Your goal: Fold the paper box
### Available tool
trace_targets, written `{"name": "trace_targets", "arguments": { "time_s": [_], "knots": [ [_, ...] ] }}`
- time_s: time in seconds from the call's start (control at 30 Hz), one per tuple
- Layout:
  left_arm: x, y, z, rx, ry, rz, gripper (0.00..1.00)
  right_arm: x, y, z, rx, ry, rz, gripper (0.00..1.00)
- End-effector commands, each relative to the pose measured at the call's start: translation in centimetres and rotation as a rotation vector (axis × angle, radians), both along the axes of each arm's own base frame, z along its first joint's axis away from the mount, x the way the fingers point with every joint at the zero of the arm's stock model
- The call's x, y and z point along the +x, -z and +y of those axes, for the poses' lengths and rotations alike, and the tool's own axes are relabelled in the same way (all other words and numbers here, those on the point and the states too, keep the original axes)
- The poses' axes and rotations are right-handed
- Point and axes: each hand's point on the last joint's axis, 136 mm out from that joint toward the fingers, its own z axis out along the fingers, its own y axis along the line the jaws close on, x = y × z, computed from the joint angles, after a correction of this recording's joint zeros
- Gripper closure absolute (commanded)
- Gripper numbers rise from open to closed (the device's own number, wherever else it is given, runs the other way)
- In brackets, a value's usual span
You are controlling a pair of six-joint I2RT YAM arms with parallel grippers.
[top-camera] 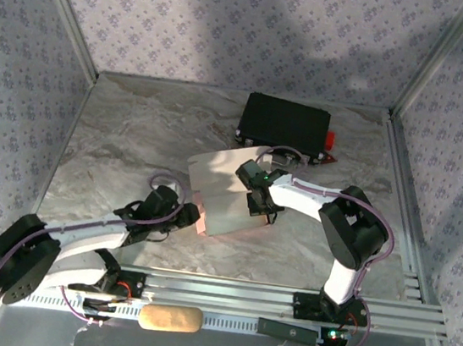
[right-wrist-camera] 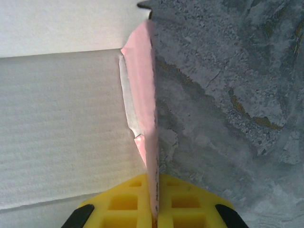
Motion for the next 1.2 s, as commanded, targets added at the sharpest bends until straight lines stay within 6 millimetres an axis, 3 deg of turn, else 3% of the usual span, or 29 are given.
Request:
{"name": "trace_targets", "arguments": {
  "time_s": [0.0,0.27,0.5,0.77,0.83,0.9,1.17],
  "knots": [
    [1.1,-1.3,-1.8,-0.086,-0.012,-0.035,0.58,-0.8,0.6,-0.4,-0.001,0.015,0.033,1.00],
    [1.7,-2.4,-4.1,-0.098,0.025,-0.070,0.62,-0.9,0.5,-0.3,0.000,0.011,0.032,1.00],
    [0.8,-0.5,-4.5,-0.022,0.048,-0.017,0.68,-0.8,0.4,-0.2,0.006,0.014,0.026,1.00],
    [0.5,-0.8,-5.1,0.044,0.081,-0.019,0.74,-1.0,0.6,-0.2,-0.006,0.012,0.027,1.00],
    [0.3,-0.8,-5.0,0.088,0.086,-0.016,0.72,-1.0,0.5,-0.3,-0.006,0.015,0.026,1.00],
    [-0.1,-0.6,-4.9,0.122,0.099,-0.008,0.64,-1.0,0.5,-0.1,-0.003,0.013,0.025,1.00],
    [-0.8,0.0,-5.5,0.210,0.160,0.000,0.66,-1.0,0.4,-0.1,-0.006,0.012,0.023,1.00]
  ]
}}
